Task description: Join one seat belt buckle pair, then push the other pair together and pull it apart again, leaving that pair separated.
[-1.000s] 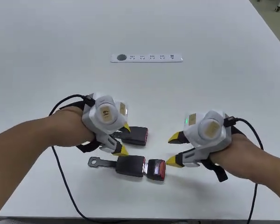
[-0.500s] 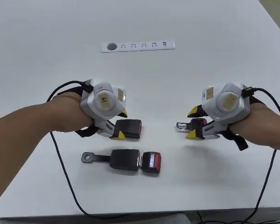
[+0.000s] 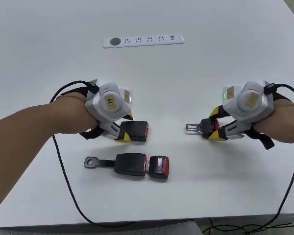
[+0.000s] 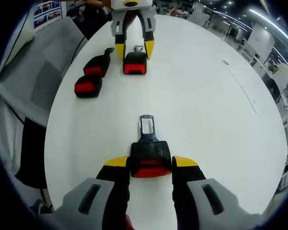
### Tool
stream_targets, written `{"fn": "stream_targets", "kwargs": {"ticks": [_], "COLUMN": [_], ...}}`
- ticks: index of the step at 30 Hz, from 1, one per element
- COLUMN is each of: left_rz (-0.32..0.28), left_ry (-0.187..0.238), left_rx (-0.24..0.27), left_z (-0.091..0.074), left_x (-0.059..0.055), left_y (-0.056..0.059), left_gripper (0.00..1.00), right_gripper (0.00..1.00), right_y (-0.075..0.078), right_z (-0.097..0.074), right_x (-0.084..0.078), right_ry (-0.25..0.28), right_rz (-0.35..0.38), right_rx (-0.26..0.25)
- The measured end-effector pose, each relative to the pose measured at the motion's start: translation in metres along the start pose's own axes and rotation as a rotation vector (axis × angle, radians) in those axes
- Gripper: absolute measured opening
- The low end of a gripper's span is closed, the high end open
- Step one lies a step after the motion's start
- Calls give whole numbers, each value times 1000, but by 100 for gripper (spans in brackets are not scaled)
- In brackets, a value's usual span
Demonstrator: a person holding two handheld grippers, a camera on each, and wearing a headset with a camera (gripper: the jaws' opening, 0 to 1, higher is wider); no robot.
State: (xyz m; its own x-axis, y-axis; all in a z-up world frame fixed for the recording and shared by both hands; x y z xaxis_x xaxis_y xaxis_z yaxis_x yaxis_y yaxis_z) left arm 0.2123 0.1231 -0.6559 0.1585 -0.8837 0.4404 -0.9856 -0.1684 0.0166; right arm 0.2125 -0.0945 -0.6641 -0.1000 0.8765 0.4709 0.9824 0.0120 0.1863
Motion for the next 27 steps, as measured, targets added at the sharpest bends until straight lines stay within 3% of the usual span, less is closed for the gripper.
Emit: {"fn": "stream_targets", "kwargs": {"ticks": [11,13,27], "left_rz": [-15,-49,-35], "left_ry": [-3,6,17], "left_rx": [19,24,15], "left_z": [6,7,8], "left_x": [-3,-3,-4], "left_y": [-3,-4,-1], "left_gripper": [34,34,33], "right_gripper": [33,33,33], "right_y": [-1,-1,1], "right_z": [3,3,7], "right_x": [-1,-2,5], "right_ry": [25,26,-2], "right_rz": [-10,-7,-15], "right_rx": [24,30,12]}}
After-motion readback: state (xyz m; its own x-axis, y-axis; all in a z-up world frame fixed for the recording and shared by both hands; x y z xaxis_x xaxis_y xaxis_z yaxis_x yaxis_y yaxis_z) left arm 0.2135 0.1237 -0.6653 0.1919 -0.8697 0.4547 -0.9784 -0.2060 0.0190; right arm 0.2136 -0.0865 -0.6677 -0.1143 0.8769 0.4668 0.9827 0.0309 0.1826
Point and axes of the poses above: the centre of the closed fingertips' face, and the gripper's own axes: z roughly forward along the fingers, y roughly to its right, x roughly out of its top, the point moved 3 cm from there along -z, roughly backward along the fingers, and after that the axes turned 12 degrees about -z, right-handed, at the moved point
